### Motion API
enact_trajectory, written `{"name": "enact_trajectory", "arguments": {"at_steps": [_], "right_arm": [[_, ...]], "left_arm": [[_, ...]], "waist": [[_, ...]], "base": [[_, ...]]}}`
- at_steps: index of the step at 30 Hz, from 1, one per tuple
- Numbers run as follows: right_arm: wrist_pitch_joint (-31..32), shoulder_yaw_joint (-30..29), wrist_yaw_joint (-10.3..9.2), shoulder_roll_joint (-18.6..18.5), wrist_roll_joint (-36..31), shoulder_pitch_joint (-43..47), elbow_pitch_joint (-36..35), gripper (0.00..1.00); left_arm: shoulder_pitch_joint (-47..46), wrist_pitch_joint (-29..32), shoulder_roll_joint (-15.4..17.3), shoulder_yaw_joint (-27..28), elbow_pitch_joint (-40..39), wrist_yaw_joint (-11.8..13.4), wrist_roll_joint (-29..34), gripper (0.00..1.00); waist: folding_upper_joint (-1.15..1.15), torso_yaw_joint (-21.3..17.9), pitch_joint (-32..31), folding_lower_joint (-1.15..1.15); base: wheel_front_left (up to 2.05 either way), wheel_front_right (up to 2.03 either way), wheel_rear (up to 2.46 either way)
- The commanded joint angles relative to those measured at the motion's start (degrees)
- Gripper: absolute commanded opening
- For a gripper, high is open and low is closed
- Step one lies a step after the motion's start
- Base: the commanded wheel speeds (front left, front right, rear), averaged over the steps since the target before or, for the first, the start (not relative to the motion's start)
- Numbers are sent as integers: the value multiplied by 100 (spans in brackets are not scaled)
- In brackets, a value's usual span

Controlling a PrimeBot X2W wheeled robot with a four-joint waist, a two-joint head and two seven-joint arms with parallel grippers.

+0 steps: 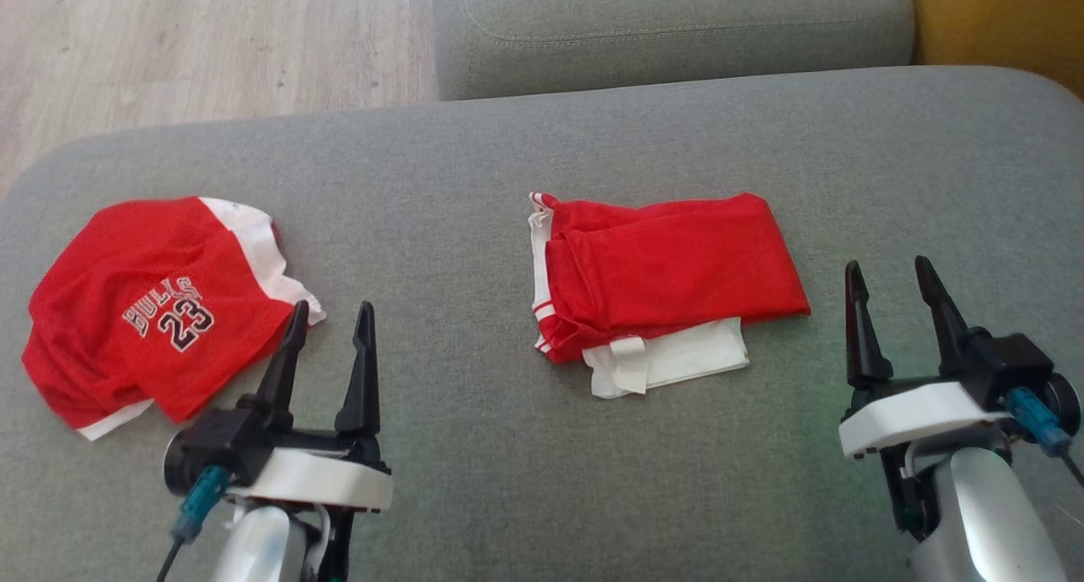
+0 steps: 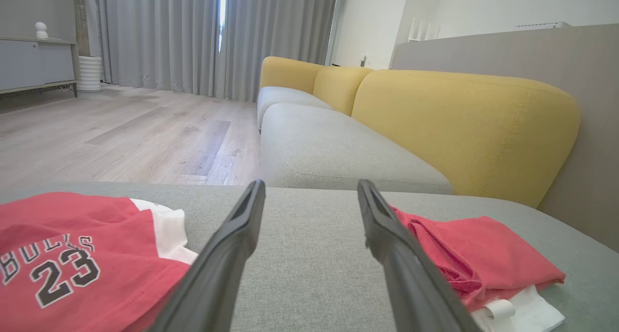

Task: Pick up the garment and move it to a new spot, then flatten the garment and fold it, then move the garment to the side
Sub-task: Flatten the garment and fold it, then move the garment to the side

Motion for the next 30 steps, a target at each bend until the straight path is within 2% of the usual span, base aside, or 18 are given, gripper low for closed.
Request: {"name": "enact_trajectory", "arguments": {"at_steps": [1, 7, 13, 20, 25, 30], "right_arm": [[-62, 128, -5, 30, -57, -124, -222, 100], [26, 133, -5, 46, -58, -182, -266, 100], [445, -18, -5, 49, -228, -526, -70, 100], [1123, -313, -5, 50, -286, -1250, 794, 100], [1509, -495, -5, 48, -616, -1649, 1520, 100], [1662, -695, -5, 49, -745, -1860, 2011, 100]], "left_arm": [[-180, -47, 30, 248, -189, 10, 60, 100], [-267, -47, 13, 272, -191, 10, 221, 100], [-451, -47, 4, 221, -215, 10, 245, 100], [-738, -47, -1, 63, -208, 10, 205, 100], [-875, -47, -6, -25, -179, 10, 185, 100], [-935, -47, -11, -80, -171, 10, 157, 100]], "waist": [[0, 16, 12, 0], [0, 137, 134, 0], [0, 304, 497, 0], [0, 553, 952, 0], [0, 726, 1113, 0], [0, 824, 1161, 0]], "base": [[0, 0, 0], [0, 0, 0], [0, 0, 0], [0, 0, 0], [0, 0, 0], [0, 0, 0]]}}
